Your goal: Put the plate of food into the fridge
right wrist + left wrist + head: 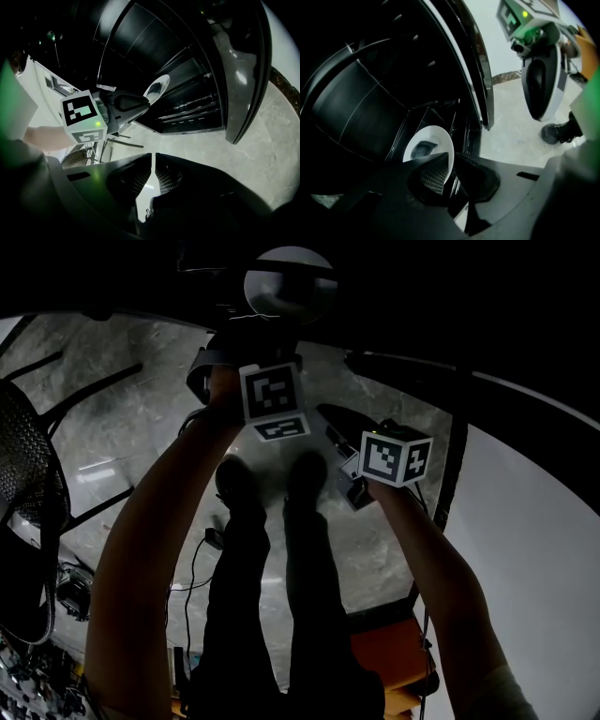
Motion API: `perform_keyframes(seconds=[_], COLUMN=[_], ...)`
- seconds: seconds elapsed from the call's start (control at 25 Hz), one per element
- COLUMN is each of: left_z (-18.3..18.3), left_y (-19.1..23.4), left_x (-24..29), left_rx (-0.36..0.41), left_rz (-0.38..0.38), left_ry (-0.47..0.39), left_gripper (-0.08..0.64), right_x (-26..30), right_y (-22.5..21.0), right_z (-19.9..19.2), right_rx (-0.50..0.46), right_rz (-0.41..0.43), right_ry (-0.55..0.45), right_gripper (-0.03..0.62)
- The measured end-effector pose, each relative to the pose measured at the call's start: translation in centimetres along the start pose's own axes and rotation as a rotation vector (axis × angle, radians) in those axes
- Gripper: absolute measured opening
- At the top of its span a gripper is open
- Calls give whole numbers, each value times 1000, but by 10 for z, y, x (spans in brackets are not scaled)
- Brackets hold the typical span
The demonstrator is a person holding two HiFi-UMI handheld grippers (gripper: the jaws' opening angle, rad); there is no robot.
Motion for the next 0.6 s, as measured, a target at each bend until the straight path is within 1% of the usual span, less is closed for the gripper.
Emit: perform_keyframes(seconds=[0.12, 0.32, 0.44, 0.6], left_z=[-9, -17, -15, -7], left_y=[-2, 4, 5, 8], left_x=[0, 2, 4, 7], left_rx=[-5, 12, 22, 31], left_rz=[-12, 16, 24, 26], left_ry=[29, 64, 70, 49], left_gripper=[23, 23, 23, 23], right_x=[1, 4, 5, 5], right_y=[-1, 2, 3, 1], right_z=[-3, -4, -6, -9], right_rx=[2, 7, 9, 19], right_rz=[2, 7, 9, 10], right_ry=[7, 12, 17, 15], right_gripper=[37, 37, 37, 37])
Point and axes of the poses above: the fingertips, and each gripper's own axes: x forward along the fingers, y to its left, z out of its top, the point moved 2 cm from there along -x, backward along the fingers, and after that the axes turned 5 degrees about y, right-handed, at the moved point
